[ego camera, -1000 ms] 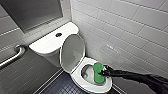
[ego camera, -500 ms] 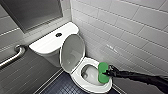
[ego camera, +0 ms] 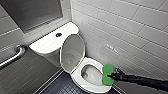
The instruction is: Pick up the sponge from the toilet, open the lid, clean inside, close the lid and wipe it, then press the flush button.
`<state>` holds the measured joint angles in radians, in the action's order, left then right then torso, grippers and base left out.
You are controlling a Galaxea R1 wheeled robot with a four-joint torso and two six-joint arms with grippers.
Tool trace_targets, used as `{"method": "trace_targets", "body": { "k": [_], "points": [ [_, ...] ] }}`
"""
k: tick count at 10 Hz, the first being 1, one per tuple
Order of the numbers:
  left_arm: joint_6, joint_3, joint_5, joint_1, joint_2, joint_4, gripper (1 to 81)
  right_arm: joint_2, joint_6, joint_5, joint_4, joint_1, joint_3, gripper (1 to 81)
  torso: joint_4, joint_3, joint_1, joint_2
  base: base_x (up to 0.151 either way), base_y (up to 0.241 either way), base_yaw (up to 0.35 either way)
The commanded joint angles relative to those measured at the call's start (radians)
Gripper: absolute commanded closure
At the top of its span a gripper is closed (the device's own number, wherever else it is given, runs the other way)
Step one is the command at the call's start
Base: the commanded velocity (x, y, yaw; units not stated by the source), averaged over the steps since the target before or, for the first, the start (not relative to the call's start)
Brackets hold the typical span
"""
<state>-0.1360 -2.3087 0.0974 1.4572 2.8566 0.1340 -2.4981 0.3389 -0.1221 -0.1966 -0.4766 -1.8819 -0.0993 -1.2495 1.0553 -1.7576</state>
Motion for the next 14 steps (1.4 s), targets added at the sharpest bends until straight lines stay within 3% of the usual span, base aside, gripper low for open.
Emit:
{"method": "trace_targets", "body": {
  "k": [1, 7, 12, 14],
  "points": [
    [0.003, 0.018, -0.079, 0.024, 0.015, 0.007, 1.0, 0.101, 0.018, -0.022, -0.012, 0.063, 0.081, 81.1, 0.000, 0.000, 0.000, 0.000, 0.000, 0.000, 0.000],
    [0.003, 0.018, -0.076, 0.022, 0.014, 0.009, 1.0, 0.245, 0.018, 0.053, -0.029, -0.115, 0.245, 81.1, 0.000, 0.000, 0.000, 0.000, 0.000, 0.000, 0.000],
    [0.004, 0.018, -0.076, 0.016, 0.014, 0.009, 1.0, 0.537, 0.017, 0.144, 0.032, -0.216, 0.619, 81.1, 0.000, 0.000, 0.000, -0.001, 0.000, 0.000, 0.000],
    [0.004, 0.018, -0.076, 0.013, 0.014, 0.009, 1.0, 0.586, 0.015, 0.142, 0.060, -0.216, 0.684, 81.1, 0.000, 0.000, 0.000, -0.001, 0.000, 0.000, 0.000]
  ]
}}
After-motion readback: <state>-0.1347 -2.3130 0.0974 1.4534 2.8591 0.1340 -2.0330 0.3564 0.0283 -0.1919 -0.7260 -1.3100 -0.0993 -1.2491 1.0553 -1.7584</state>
